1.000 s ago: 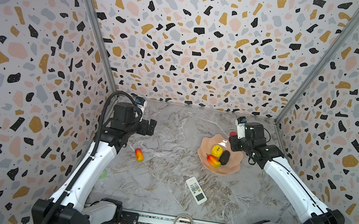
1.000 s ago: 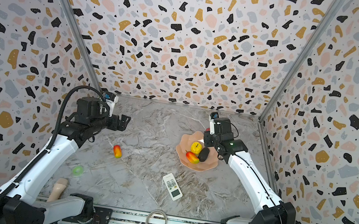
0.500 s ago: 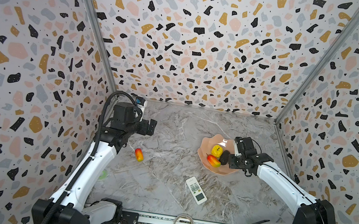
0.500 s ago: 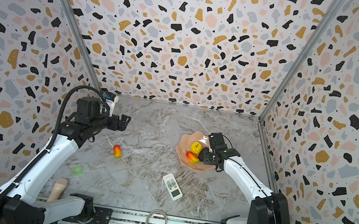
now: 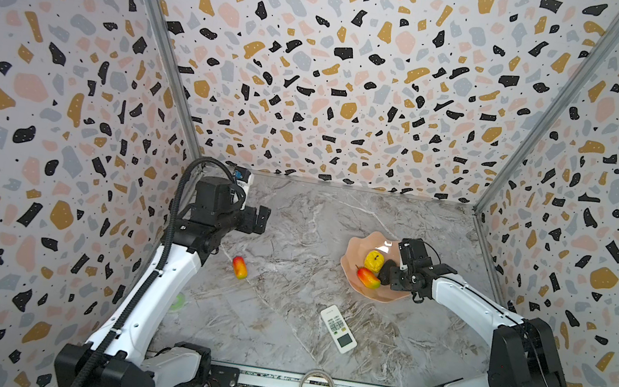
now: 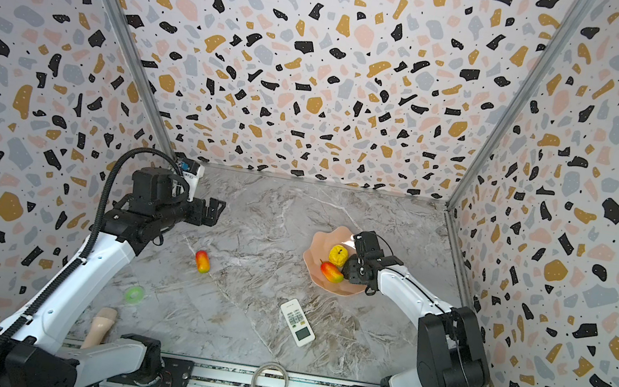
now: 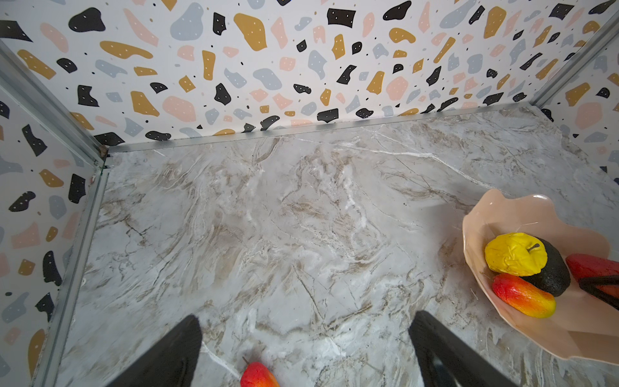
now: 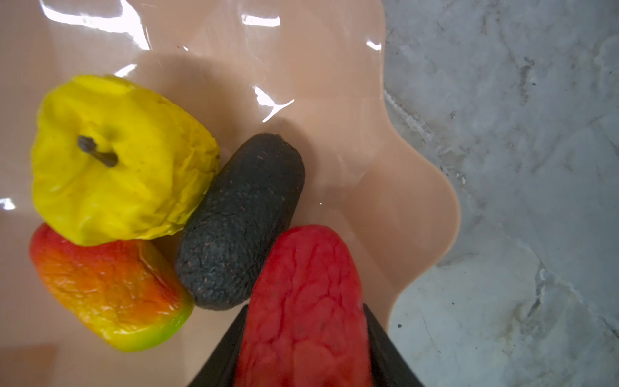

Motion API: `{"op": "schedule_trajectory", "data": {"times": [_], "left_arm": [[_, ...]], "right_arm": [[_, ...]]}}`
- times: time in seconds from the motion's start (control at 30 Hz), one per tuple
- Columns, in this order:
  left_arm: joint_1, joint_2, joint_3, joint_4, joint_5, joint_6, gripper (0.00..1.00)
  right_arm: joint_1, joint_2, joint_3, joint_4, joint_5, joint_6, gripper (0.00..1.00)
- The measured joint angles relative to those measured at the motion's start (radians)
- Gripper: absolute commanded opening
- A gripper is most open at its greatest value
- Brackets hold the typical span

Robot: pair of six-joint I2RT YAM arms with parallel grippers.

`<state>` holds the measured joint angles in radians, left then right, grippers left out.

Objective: Place and organize the fake fruits in the fruit bowl
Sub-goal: 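Carry the strawberry with the right gripper into the bowl and release, then move the right gripper to the small red-yellow fruit and grasp it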

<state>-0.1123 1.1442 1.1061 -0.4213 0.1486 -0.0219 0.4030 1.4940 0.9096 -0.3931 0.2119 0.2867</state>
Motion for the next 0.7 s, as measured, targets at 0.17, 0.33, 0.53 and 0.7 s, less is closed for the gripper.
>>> {"op": "schedule_trajectory", "data": {"times": [0.17, 0.33, 0.53, 0.7], "left_arm": [[0.000, 0.000, 0.000, 0.000, 0.000, 0.000, 1.00], [0.000, 0.000, 0.000, 0.000, 0.000, 0.000, 0.99], [0.000, 0.000, 0.000, 0.000, 0.000, 0.000, 1.00], [0.000, 0.000, 0.000, 0.000, 0.000, 0.000, 1.00]], "right_arm": [[0.000, -0.002, 0.000, 0.003, 0.020, -0.006, 0.67], [0.000, -0.027, 0.021, -0.015, 0.041, -0.024, 0.74], [0.032, -0.103, 0.081, -0.012, 0.037, -0.098, 0.99], [0.192, -0.161, 0.132, 0.086, -0.045, -0.229, 0.99]]}}
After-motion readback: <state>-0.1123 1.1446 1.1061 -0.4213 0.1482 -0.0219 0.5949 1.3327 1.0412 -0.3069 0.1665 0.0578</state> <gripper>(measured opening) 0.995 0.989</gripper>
